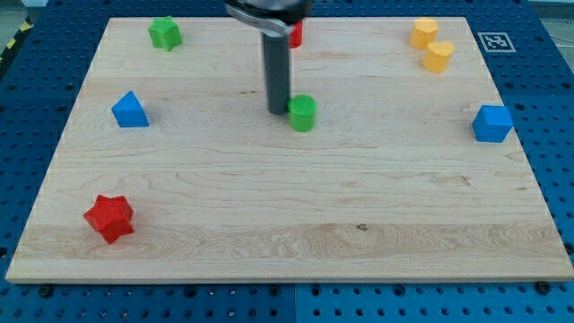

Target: Slide the green circle to the bottom right corner of the board

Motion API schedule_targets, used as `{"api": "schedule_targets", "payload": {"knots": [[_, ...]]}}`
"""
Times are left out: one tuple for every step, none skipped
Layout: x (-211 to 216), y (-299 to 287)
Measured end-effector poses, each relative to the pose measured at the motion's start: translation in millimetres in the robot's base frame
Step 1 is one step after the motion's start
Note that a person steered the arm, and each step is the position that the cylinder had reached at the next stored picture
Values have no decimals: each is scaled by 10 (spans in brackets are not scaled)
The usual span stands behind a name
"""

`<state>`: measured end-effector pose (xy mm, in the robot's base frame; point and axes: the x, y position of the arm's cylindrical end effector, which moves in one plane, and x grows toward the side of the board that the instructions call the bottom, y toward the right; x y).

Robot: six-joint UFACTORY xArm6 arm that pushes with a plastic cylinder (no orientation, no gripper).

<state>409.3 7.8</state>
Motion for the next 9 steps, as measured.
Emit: {"api": "schedule_targets", "payload": {"knots": [[223,433],[208,435],[59,428],[148,789],[610,1340],[881,1609],[839,1273],[1003,887],[1312,1009]]}}
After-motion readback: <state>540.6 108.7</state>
